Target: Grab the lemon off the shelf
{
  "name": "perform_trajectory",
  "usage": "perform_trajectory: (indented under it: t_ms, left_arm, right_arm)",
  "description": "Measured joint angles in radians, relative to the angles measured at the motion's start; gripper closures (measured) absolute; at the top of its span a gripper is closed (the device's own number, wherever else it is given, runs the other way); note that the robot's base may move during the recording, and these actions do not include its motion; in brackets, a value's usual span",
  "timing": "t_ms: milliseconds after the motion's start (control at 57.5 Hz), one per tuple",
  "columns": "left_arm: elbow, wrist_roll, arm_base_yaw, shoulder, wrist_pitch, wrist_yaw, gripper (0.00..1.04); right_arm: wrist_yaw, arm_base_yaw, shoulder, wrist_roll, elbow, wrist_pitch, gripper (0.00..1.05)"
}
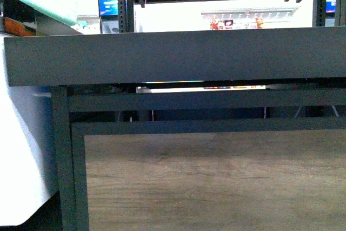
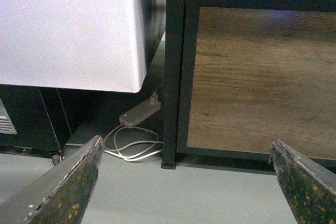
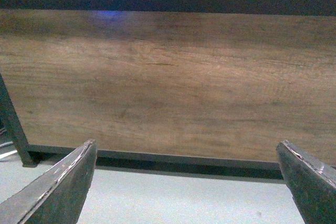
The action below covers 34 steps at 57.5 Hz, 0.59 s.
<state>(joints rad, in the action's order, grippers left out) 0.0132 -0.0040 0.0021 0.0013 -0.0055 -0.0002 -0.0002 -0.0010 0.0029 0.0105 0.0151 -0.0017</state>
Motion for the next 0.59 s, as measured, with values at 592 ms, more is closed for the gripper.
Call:
perform_trajectory:
  t_ms: [592]
  left_arm:
    - [0.0,0.0,0.0,0.0,0.0,0.0,0.08]
  right_arm:
    - [-0.002,0.0,0.0,0.0,0.0,0.0,0.02]
